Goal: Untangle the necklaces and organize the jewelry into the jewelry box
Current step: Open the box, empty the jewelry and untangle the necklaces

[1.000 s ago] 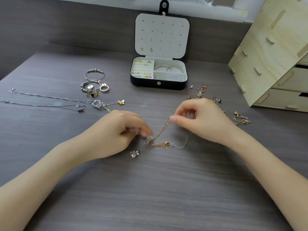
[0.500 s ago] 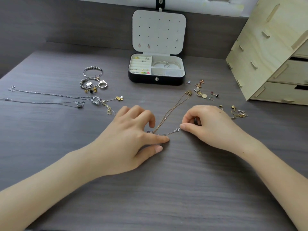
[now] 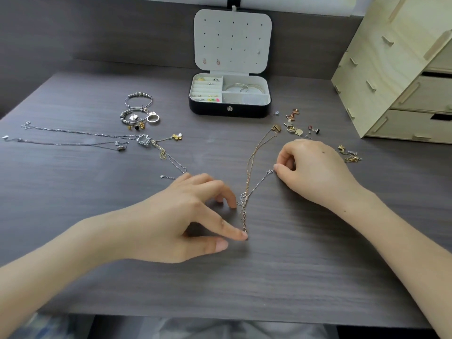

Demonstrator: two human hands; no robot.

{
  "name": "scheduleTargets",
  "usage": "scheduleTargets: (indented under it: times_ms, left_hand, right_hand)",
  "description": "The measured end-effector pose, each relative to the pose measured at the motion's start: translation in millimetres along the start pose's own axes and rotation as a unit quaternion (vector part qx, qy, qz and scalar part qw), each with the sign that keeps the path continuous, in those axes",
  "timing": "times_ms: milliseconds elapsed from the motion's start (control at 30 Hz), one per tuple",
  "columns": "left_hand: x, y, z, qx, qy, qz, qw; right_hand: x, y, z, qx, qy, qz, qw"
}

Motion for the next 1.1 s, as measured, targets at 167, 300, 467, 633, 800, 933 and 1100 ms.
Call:
scheduleTargets:
  times_ms: [167, 300, 467, 633, 800, 933, 1100]
  left_hand:
    - [-5, -10, -9, -0.056, 0.063, -0.061, 0.995]
    - [-1, -18, -6, -0.029, 0.095, -0.136, 0.986]
    - [8, -19, 2, 0.010, 0.085, -0.164, 0.983]
    - [10, -20, 0, 0.046, 0.089, -0.186, 0.977]
    - [-3, -18, -2, 0.077, 0.084, -0.215, 0.970]
    - [-4, -20, -1, 0.081, 0.064, -0.200, 0.974]
    - [4, -14, -5, 0.095, 0.101, -0.179, 0.974]
  right_hand:
    - [-14, -12, -5, 0.041, 0.015, -0.082, 0.996]
    - [-29, -31, -1, 0.173, -0.089, -0.115, 0.974]
    - [-45, -36, 16, 0.161, -0.134, -0.126, 0.970]
    - [-50, -32, 16, 0.186, -0.134, -0.134, 0.964]
    - [-58, -27, 15, 0.198, -0.134, -0.150, 0.959]
    - [-60, -27, 19, 0.200, -0.172, -0.168, 0.950]
    - [-58, -31, 16, 0.227, -0.168, -0.180, 0.942]
Point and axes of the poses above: each hand's wrist, its own x-axis towards the middle knuckle, its own z-axis out of the palm, y = z × x, the point moved 4 cm from there along x, towards the middle knuckle, and after that the axes turned 14 degrees about x, right-handed, at the moved point
